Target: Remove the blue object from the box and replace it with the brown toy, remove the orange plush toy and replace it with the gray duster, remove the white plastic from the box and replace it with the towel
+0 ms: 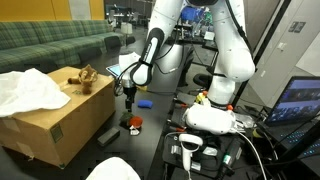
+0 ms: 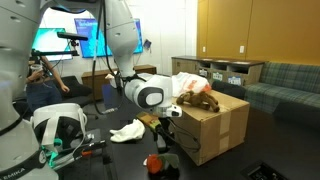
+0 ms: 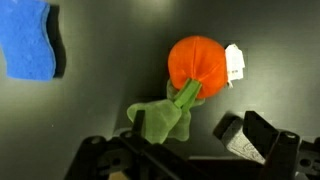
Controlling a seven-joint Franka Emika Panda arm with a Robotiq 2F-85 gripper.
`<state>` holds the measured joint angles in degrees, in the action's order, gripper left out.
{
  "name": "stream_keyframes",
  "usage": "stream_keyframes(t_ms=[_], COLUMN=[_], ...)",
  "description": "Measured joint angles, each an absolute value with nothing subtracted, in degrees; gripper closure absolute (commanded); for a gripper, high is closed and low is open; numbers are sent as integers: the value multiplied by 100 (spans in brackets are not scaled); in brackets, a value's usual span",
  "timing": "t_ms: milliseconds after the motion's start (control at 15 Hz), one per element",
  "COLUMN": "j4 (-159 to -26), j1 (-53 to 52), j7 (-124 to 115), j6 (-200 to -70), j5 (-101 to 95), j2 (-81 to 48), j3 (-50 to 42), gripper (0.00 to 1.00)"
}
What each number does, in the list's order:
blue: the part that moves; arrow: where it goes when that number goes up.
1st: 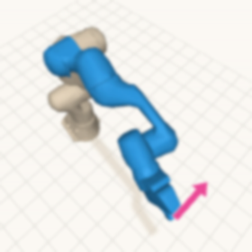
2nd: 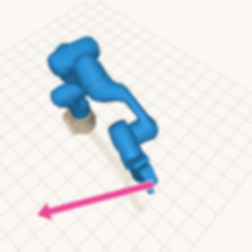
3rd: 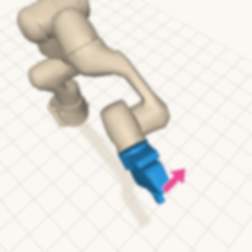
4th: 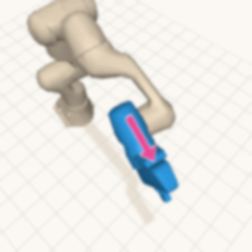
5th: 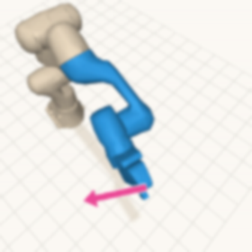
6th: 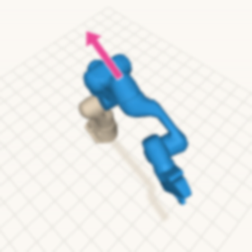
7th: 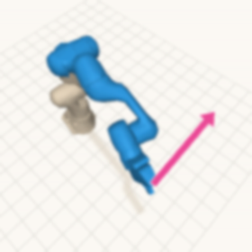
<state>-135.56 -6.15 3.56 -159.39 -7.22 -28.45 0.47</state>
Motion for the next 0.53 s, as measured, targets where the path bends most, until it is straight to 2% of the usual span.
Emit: stream_keyframes(t_ms=[533], j4=[-12950], j1=[-1190], j7=[292], j6=[-15933], j5=[-1298], j2=[-2873], j3=[31], gripper=[0])
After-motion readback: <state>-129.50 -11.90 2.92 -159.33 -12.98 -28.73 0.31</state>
